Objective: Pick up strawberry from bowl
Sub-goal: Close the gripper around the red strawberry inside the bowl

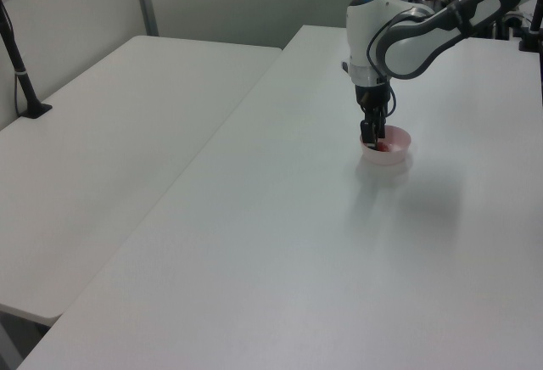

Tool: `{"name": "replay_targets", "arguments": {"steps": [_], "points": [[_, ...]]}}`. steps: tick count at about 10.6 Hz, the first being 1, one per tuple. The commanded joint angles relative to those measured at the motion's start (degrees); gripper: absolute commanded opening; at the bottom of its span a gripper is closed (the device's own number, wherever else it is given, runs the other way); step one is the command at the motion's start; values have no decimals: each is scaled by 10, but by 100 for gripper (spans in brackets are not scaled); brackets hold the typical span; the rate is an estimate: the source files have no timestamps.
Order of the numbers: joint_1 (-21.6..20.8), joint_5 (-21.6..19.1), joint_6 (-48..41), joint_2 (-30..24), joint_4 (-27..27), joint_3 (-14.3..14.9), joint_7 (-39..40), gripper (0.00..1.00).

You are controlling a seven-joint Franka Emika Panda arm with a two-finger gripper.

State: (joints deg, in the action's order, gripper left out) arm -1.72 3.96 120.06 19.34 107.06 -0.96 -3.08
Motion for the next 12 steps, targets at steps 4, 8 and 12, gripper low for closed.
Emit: {"name": "replay_targets", "arguments": {"steps": [4,8,12], "points": [[-2,11,14,-10,9,2,-8,29],[0,11,8,-24,9,1,-6,28],[2,11,8,-23,10,2,-5,38]]}}
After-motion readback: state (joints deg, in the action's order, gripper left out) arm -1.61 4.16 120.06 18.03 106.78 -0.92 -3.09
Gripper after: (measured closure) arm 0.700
